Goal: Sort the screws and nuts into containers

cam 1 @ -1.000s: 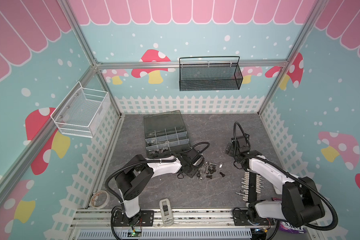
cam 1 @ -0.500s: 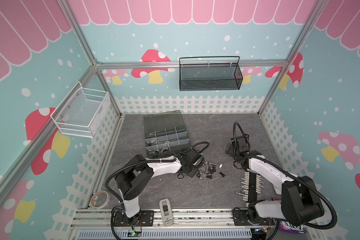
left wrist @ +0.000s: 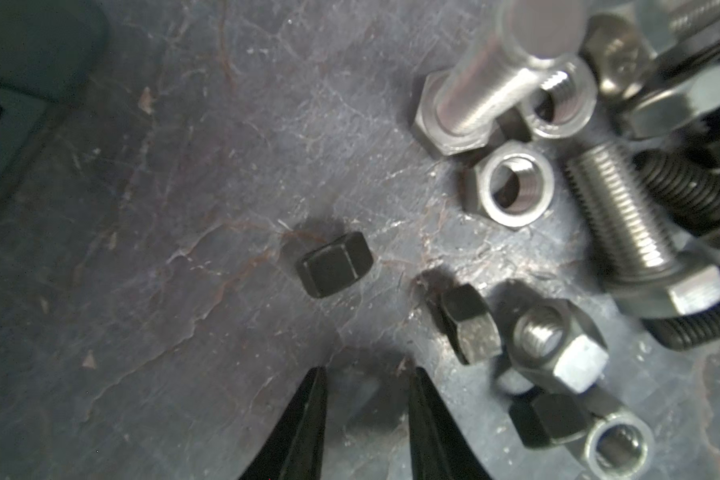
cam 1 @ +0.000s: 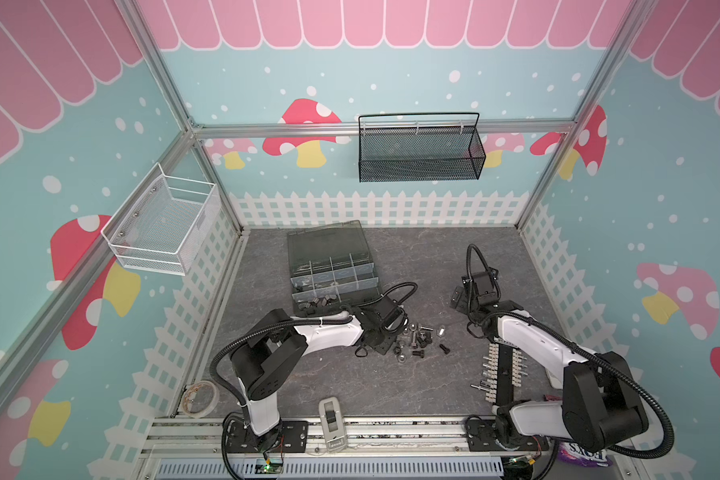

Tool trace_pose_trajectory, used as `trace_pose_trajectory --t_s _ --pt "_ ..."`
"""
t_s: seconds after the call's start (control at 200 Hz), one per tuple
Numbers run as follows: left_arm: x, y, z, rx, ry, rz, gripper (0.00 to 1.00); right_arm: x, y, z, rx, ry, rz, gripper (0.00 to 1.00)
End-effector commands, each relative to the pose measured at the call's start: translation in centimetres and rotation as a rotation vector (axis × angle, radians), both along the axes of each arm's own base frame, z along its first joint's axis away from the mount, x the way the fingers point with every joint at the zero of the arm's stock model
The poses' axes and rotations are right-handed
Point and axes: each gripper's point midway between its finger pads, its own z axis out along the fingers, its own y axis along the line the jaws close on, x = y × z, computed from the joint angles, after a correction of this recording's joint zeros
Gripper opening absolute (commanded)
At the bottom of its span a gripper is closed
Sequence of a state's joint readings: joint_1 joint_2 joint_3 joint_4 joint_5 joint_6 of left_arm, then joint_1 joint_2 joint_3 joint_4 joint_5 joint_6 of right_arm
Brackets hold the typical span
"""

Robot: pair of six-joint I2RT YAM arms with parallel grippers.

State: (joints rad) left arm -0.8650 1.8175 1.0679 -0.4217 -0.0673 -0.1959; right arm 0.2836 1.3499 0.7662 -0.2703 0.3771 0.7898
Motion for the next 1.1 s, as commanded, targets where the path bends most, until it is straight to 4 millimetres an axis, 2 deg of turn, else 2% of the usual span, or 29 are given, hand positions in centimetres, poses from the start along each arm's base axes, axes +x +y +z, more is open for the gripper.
trace_pose_trajectory --t_s 0.0,0.13,0.38,0.96,1.096 --pt "1.5 -0.1 1.7 -0.030 -0.034 0.057 0.42 0.1 0.0 0.5 -0.002 -0.009 -0.018 0.97" --pt "2.1 -0.6 2.0 -0.054 -0.030 0.085 0.42 0.2 0.0 0.5 -0.005 -0.007 -0.016 0.97" --pt "2.2 -2.8 2.0 -0.142 0.047 0.133 0.40 0.1 -0.2 0.4 -0.015 -0.004 -0.020 0.97" --pt "2.2 -2.4 1.3 -0.145 0.114 0.262 0.39 0.0 -0.4 0.2 -0.033 -0.002 -0.018 0.97" --pt "2.2 -2.1 2.0 -0.158 0.109 0.293 0.41 -0.1 -0.6 0.2 -0.037 -0.004 -0.021 0.97"
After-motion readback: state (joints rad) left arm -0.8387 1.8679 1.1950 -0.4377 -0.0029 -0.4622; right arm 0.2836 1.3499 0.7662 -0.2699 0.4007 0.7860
